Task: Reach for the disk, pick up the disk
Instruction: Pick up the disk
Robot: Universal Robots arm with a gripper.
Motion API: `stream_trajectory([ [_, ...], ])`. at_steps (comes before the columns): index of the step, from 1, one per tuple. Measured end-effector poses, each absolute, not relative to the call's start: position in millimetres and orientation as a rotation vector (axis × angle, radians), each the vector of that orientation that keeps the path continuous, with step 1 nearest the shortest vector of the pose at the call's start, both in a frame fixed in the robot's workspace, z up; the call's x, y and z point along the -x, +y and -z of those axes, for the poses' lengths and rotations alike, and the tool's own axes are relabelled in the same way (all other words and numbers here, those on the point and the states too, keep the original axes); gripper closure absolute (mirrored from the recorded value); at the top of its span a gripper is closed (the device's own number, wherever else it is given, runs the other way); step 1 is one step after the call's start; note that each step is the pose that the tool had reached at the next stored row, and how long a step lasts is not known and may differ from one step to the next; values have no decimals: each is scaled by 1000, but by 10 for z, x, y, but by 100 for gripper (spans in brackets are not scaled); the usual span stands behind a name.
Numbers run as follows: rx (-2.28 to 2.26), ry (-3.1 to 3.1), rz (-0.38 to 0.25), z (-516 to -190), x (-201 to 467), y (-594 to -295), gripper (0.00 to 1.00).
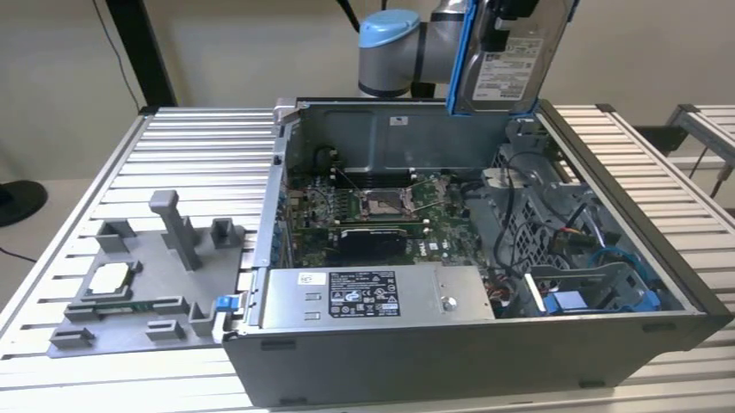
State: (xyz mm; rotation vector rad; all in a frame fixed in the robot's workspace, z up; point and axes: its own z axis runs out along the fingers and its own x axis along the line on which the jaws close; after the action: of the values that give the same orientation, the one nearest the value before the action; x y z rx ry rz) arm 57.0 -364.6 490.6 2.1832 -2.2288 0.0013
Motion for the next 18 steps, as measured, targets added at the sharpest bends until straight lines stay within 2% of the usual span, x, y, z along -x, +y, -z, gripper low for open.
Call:
stream_trajectory([
  [18,-2167,-2242,2,-4906,-787,-3666,100],
])
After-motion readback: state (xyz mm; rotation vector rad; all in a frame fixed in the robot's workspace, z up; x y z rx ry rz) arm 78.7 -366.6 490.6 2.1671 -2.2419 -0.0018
